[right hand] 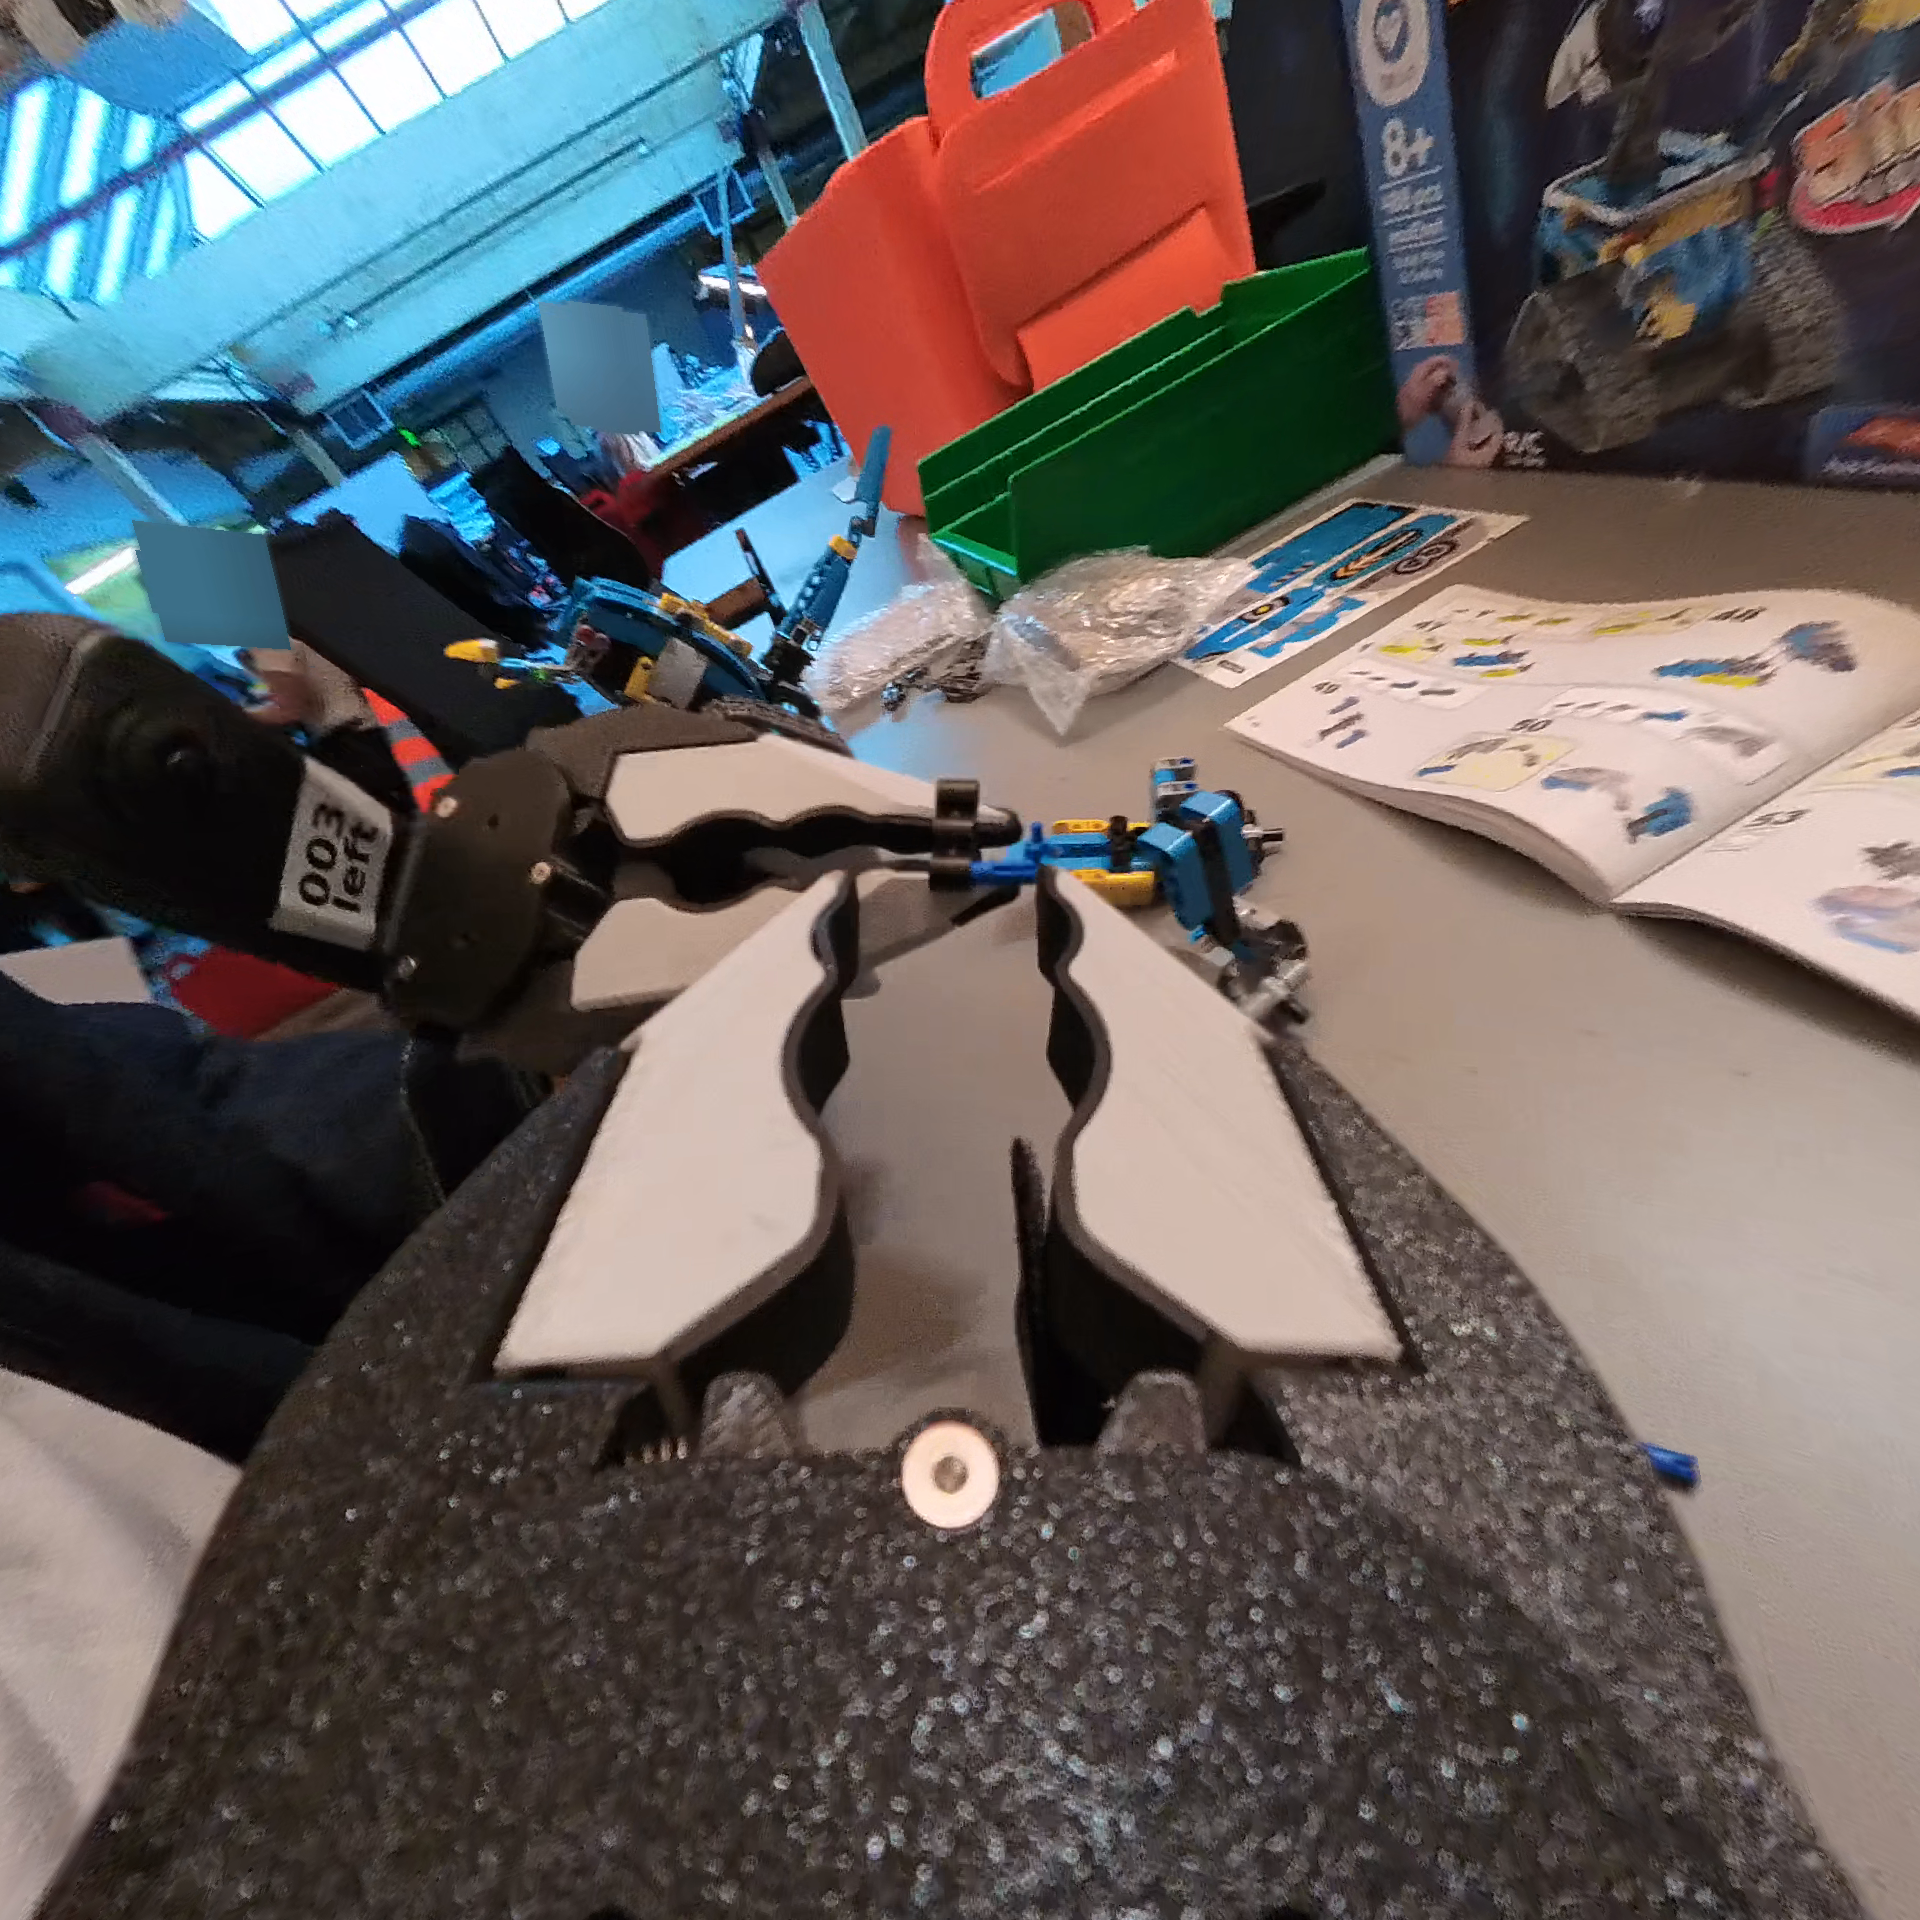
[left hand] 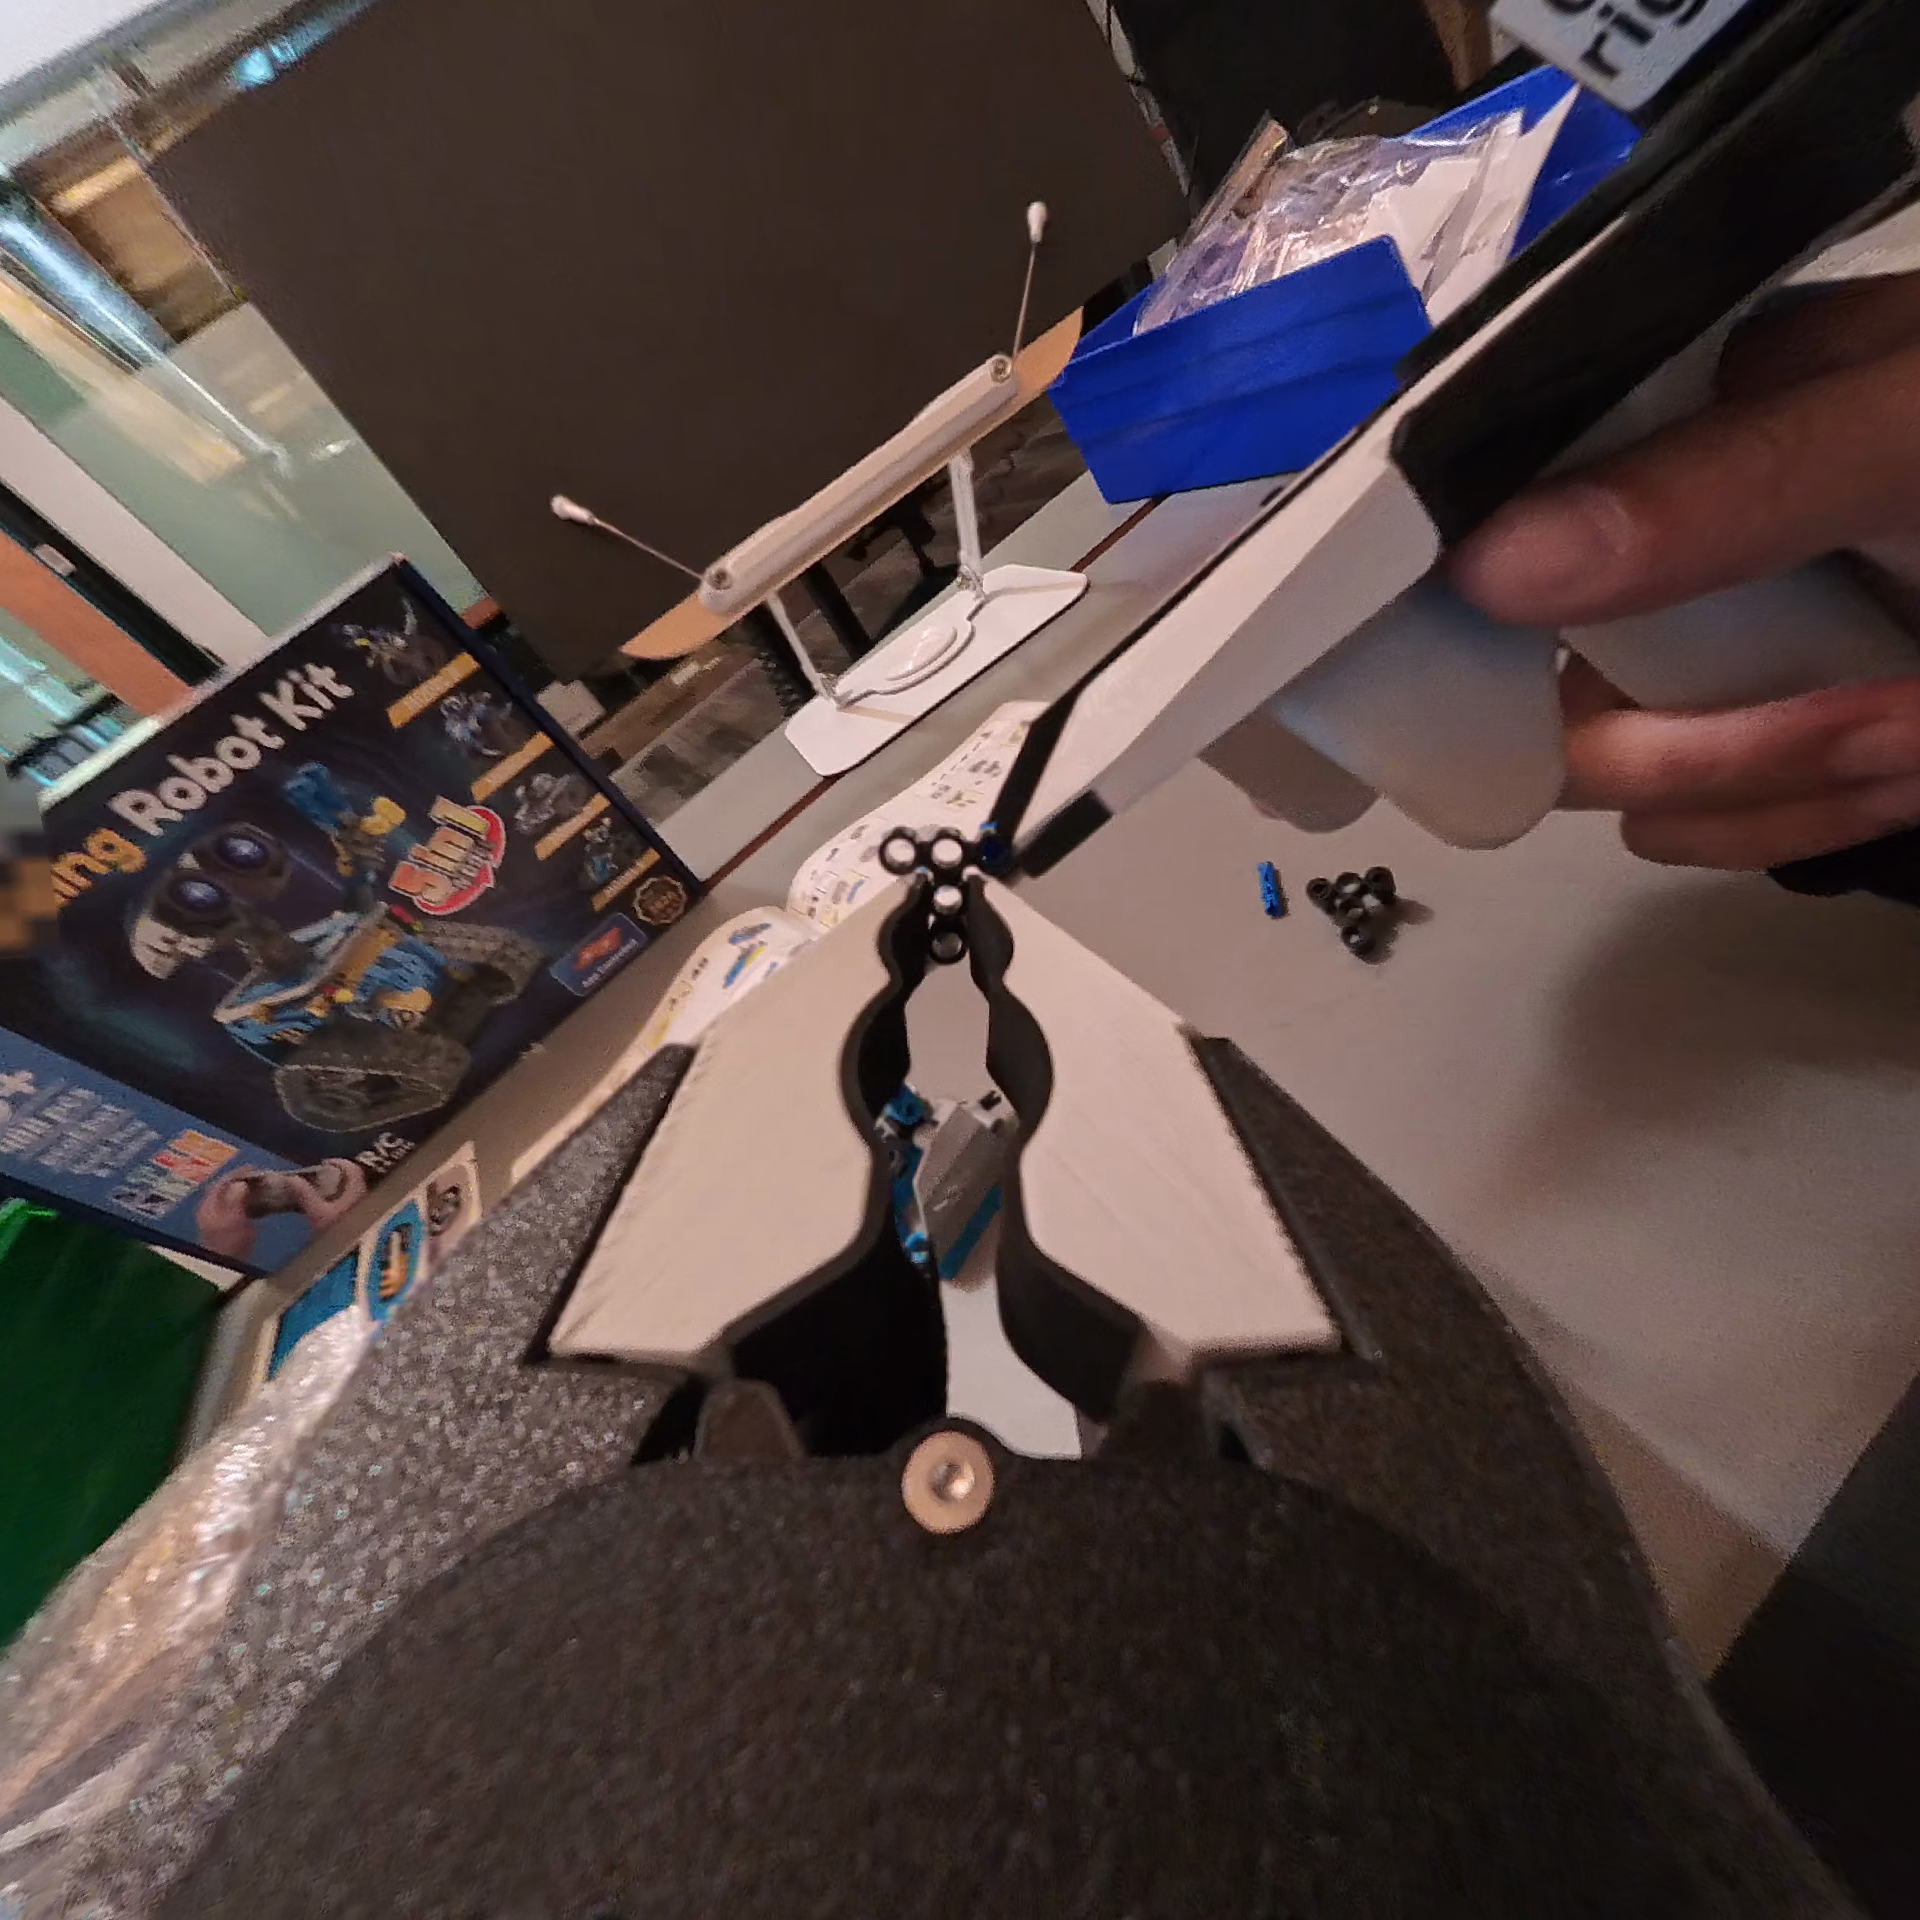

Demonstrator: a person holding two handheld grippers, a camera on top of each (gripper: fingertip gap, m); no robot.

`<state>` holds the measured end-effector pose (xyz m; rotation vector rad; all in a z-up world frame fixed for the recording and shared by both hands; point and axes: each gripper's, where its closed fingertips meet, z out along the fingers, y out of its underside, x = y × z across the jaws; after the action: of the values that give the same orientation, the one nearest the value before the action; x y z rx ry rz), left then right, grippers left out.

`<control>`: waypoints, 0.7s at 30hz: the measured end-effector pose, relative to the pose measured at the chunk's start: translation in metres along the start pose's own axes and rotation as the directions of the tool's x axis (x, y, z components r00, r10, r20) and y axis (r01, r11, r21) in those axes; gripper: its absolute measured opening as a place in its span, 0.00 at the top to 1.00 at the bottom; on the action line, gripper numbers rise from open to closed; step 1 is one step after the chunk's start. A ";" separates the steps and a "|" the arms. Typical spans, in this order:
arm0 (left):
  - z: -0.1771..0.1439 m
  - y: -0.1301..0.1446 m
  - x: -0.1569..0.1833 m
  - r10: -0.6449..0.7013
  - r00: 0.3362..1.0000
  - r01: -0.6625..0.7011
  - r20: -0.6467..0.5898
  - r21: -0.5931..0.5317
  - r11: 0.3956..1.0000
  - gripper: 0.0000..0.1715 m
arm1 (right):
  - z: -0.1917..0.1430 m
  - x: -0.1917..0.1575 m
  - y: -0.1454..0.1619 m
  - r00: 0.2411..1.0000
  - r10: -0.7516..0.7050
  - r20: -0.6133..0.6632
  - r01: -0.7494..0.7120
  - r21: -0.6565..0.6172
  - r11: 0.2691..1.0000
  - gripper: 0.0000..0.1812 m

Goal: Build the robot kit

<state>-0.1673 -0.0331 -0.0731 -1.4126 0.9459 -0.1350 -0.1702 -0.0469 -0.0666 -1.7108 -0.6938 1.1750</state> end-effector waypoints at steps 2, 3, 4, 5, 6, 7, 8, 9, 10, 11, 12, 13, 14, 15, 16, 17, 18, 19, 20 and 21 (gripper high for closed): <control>0.000 -0.003 0.003 0.028 1.000 -0.028 -0.002 0.012 1.000 0.97 | 0.001 0.001 0.001 1.000 0.023 0.007 -0.023 0.000 1.000 0.82; 0.000 -0.003 0.004 0.033 0.999 -0.033 -0.002 0.014 0.999 0.97 | 0.001 -0.001 0.000 0.999 0.030 0.019 -0.030 0.007 1.000 0.84; -0.001 -0.005 0.004 0.037 0.999 -0.037 0.000 0.021 0.999 0.97 | 0.000 0.000 -0.001 1.000 0.027 0.015 -0.028 0.011 1.000 0.86; -0.001 -0.006 0.005 0.038 0.999 -0.038 -0.001 0.025 0.999 0.97 | -0.001 0.001 -0.001 1.000 0.020 0.009 -0.020 0.013 1.000 0.87; -0.001 -0.006 0.005 0.036 0.999 -0.036 -0.004 0.027 0.999 0.97 | -0.001 0.001 -0.001 1.000 0.013 0.005 -0.013 0.012 1.000 0.89; -0.001 -0.006 0.006 0.034 0.999 -0.034 -0.007 0.023 0.999 0.97 | -0.001 0.002 0.000 1.000 0.000 0.001 0.000 0.005 1.000 0.89; -0.001 -0.006 0.006 0.031 0.999 -0.031 -0.008 0.022 0.999 0.97 | -0.001 0.002 0.000 1.000 -0.010 -0.003 0.010 0.001 1.000 0.89; -0.001 -0.005 0.006 0.029 1.000 -0.029 -0.009 0.019 0.999 0.97 | -0.001 0.002 0.000 1.000 -0.015 -0.008 0.015 -0.001 1.000 0.89; -0.001 -0.004 0.006 0.031 0.999 -0.031 -0.007 0.013 0.999 0.97 | -0.001 0.002 0.001 1.000 -0.026 -0.011 0.026 -0.006 1.000 0.89; -0.001 -0.004 0.006 0.038 0.999 -0.038 -0.002 0.007 0.999 0.97 | -0.001 0.000 0.002 0.999 -0.034 0.002 0.034 -0.012 0.999 0.91; -0.001 -0.003 0.007 0.045 0.999 -0.045 0.001 0.002 0.999 0.97 | -0.001 0.000 0.003 0.999 -0.039 -0.002 0.039 -0.019 0.999 0.92; -0.001 -0.004 0.007 0.048 0.999 -0.048 0.003 0.002 0.999 0.97 | -0.001 0.000 0.003 0.998 -0.061 -0.010 0.061 -0.022 0.998 0.92; -0.001 -0.005 0.007 0.050 0.999 -0.050 0.005 0.007 0.999 0.97 | -0.001 -0.001 0.002 0.996 -0.085 -0.013 0.084 -0.023 0.996 0.92; -0.001 -0.005 0.007 0.048 0.999 -0.048 0.006 0.010 0.999 0.97 | -0.002 -0.002 0.002 0.995 -0.095 -0.016 0.095 -0.024 0.995 0.92; -0.001 -0.005 0.007 0.044 0.999 -0.044 0.005 0.010 0.999 0.97 | -0.002 -0.002 0.001 0.996 -0.090 -0.016 0.089 -0.020 0.996 0.92; -0.001 -0.005 0.006 0.041 0.999 -0.041 0.004 0.007 0.999 0.97 | -0.001 -0.001 0.002 0.997 -0.073 -0.012 0.073 -0.019 0.997 0.92; 0.000 -0.004 0.006 0.034 0.999 -0.034 0.002 0.003 0.999 0.96 | 0.000 0.000 0.002 0.998 -0.060 -0.009 0.059 -0.017 0.998 0.92; 0.000 -0.004 0.006 0.027 1.000 -0.027 -0.005 0.008 1.000 0.96 | 0.000 0.000 0.002 0.998 -0.059 0.000 0.059 -0.013 0.998 0.92; -0.001 -0.005 0.008 0.020 1.000 -0.019 -0.017 0.016 1.000 0.96 | -0.002 0.000 0.000 0.997 -0.079 0.013 0.079 -0.013 0.997 0.91; 0.000 -0.002 0.006 0.012 1.000 -0.013 -0.014 -0.004 1.000 0.96 | -0.008 0.005 -0.003 0.994 -0.112 -0.001 0.112 -0.025 0.993 0.88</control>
<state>-0.1623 -0.0372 -0.0747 -1.4110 0.9666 -0.1334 -0.1606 -0.0443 -0.0655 -1.6717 -0.7959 1.0899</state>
